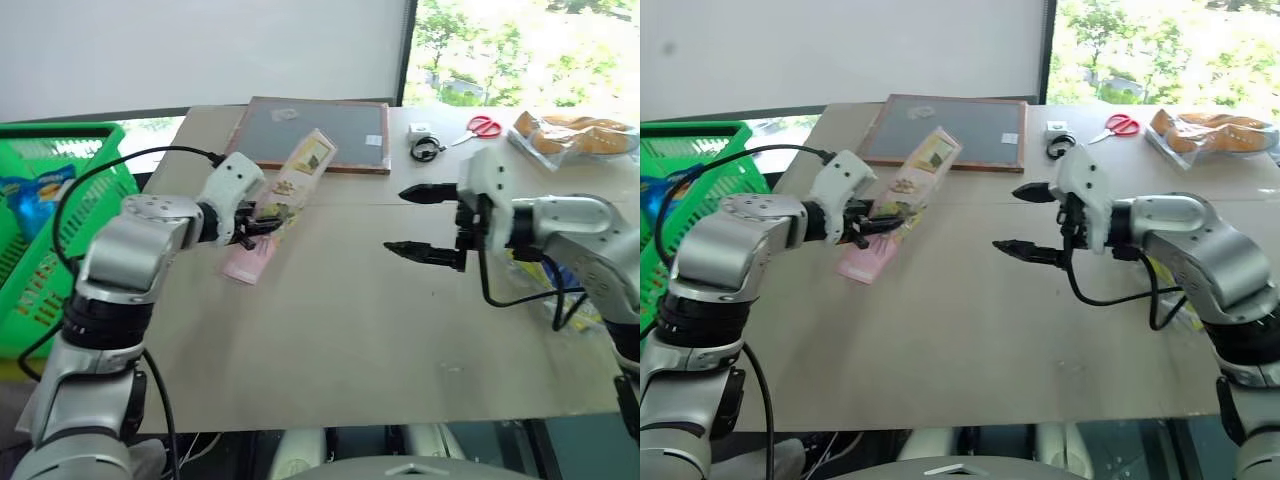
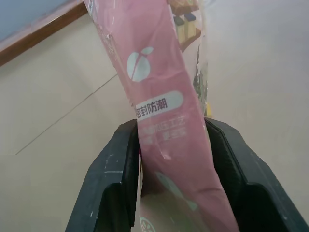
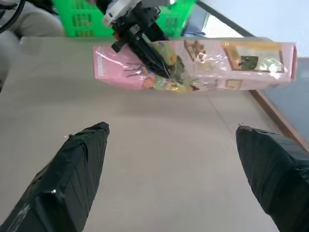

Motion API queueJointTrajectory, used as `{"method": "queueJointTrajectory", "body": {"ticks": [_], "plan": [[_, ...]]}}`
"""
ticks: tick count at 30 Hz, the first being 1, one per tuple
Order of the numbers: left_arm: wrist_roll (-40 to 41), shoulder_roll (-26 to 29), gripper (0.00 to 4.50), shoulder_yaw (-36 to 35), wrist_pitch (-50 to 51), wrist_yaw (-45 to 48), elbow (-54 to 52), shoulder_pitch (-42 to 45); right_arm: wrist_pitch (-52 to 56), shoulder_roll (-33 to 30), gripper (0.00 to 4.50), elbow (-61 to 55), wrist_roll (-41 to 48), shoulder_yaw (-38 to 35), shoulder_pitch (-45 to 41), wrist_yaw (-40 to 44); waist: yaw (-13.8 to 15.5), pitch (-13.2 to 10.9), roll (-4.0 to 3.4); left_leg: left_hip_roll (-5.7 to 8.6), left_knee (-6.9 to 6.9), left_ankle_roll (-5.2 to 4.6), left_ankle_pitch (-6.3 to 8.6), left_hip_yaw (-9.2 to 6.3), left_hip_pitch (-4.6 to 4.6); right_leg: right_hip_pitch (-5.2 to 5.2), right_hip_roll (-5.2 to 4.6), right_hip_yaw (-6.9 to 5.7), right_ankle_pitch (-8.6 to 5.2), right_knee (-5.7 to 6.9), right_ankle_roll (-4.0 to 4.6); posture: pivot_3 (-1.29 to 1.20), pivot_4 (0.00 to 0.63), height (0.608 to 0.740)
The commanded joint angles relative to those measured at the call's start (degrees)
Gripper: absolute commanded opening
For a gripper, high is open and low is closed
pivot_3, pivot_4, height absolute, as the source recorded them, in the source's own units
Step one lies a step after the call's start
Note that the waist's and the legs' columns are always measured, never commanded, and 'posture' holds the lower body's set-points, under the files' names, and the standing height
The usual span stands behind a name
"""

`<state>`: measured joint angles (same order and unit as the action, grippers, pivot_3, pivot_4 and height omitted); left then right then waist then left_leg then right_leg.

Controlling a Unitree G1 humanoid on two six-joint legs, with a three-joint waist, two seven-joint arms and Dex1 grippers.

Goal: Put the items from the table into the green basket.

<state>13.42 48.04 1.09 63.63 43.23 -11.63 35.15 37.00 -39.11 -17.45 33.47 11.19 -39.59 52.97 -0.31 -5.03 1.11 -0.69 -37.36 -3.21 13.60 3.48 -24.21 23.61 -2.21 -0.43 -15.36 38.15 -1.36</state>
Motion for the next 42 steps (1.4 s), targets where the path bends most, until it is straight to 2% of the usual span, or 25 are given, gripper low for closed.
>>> {"method": "queueJointTrajectory", "body": {"ticks": [1,7,10,12,16,24,30,35,36,37,38,40,41,42], "plan": [[0.8,2.5,1.95,-5.6,1.6,-1.8,-4.2,0.5,-3.5,3.9,4.50,3.5,-1.4,0.1,-5.3,2.3,1.1,0.0,0.03,0.00,-0.04,0.01,-0.01,-0.04,-0.19,0.14,0.00,-0.04,0.01,-0.02,0.00,0.12,0.000,0.740],[-0.9,7.1,1.95,-13.4,2.2,-6.9,-1.1,2.0,-6.4,12.3,4.50,10.0,-4.4,1.9,-13.6,3.6,2.8,0.1,0.15,0.06,-0.19,0.05,-0.03,-0.27,-0.42,0.23,-0.04,-0.27,0.02,0.08,0.02,0.19,0.000,0.740],[-4.6,10.0,1.95,-14.8,-3.7,-11.2,5.9,3.2,-6.0,15.9,4.50,13.9,-7.2,2.6,-18.0,1.2,3.0,0.1,0.16,0.10,-0.19,0.20,-0.12,-0.38,-0.36,0.24,-0.04,-0.36,0.03,0.33,0.04,0.22,0.000,0.740],[-6.5,12.1,1.95,-14.8,-9.2,-12.0,12.3,3.7,-2.3,19.1,4.50,17.0,-8.2,1.9,-21.6,-3.4,3.2,0.1,0.16,0.10,-0.18,0.24,-0.14,-0.39,-0.27,0.24,-0.04,-0.37,0.02,0.48,0.05,0.22,0.000,0.740],[-10.2,16.2,1.95,-11.4,-22.2,-11.0,27.1,7.4,2.1,24.5,4.50,21.0,-9.1,1.2,-27.9,-8.2,3.7,0.2,0.25,0.10,-0.03,0.58,-0.35,-0.45,-0.20,0.41,0.00,-0.40,0.11,0.73,0.24,0.20,0.000,0.740],[-21.4,18.3,1.95,-1.4,-48.0,-11.5,64.8,26.3,10.4,29.7,4.50,23.5,-8.0,-1.9,-33.6,-13.9,4.1,1.0,1.07,0.21,0.05,0.73,-0.44,-0.61,-0.51,0.60,-0.03,-0.66,0.16,0.72,0.34,0.12,0.000,0.740],[-26.2,18.0,1.95,1.2,-57.7,-16.3,81.1,32.0,13.8,29.2,4.50,19.9,-7.3,-2.8,-32.2,-14.7,2.7,1.3,1.07,0.21,0.06,0.73,-0.44,-0.63,-0.53,0.67,-0.10,-0.87,0.16,0.74,0.34,0.06,0.000,0.740],[-22.1,15.1,1.95,-2.6,-59.9,-12.8,81.7,33.2,16.2,27.4,4.50,15.3,-5.9,-3.4,-29.3,-14.7,1.0,1.4,1.21,0.20,0.00,0.73,-0.44,-0.72,-0.57,0.67,-0.25,-0.89,0.16,0.79,0.34,0.04,0.000,0.740],[-19.7,13.7,2.48,-4.5,-59.5,-10.9,80.0,32.9,16.5,26.7,4.50,14.0,-5.7,-3.4,-28.2,-14.5,0.8,1.4,1.22,0.21,-0.01,0.73,-0.44,-0.70,-0.57,0.66,-0.28,-0.90,0.16,0.78,0.34,0.04,0.000,0.740],[-16.8,11.9,2.76,-6.2,-59.2,-7.5,76.3,31.5,15.4,25.9,4.50,12.1,-6.0,-3.0,-26.4,-14.2,0.6,1.4,1.22,0.22,-0.02,0.72,-0.44,-0.70,-0.57,0.66,-0.34,-0.90,0.16,0.78,0.34,0.03,0.000,0.740],[-14.0,10.0,3.26,-7.6,-58.3,-4.7,71.2,29.3,13.6,24.9,4.50,10.1,-6.3,-2.7,-24.3,-13.5,0.5,1.5,1.23,0.23,-0.03,0.72,-0.44,-0.70,-0.57,0.66,-0.36,-0.92,0.17,0.80,0.34,0.03,0.000,0.740],[-6.0,4.9,4.12,-11.5,-50.3,-2.3,55.2,22.6,14.3,22.8,4.50,6.2,-5.5,-3.6,-19.8,-13.7,0.2,1.9,1.17,0.23,-0.02,0.72,-0.44,-0.73,-0.59,0.65,-0.41,-0.96,0.17,0.77,0.34,0.03,0.000,0.740],[-1.7,1.8,4.42,-13.8,-46.0,-3.1,45.5,18.5,13.5,21.9,4.50,4.4,-5.6,-4.4,-17.1,-14.2,0.1,2.0,1.17,0.26,-0.06,0.69,-0.43,-0.77,-0.58,0.63,-0.51,-0.95,0.18,0.84,0.34,0.03,0.000,0.740],[1.0,-0.5,4.42,-15.5,-42.5,-4.1,38.3,15.4,12.9,21.2,4.50,3.1,-5.6,-5.0,-15.3,-14.5,-0.4,2.2,1.15,0.26,-0.07,0.68,-0.42,-0.77,-0.58,0.62,-0.54,-0.95,0.18,0.84,0.34,0.03,0.000,0.740]]}}
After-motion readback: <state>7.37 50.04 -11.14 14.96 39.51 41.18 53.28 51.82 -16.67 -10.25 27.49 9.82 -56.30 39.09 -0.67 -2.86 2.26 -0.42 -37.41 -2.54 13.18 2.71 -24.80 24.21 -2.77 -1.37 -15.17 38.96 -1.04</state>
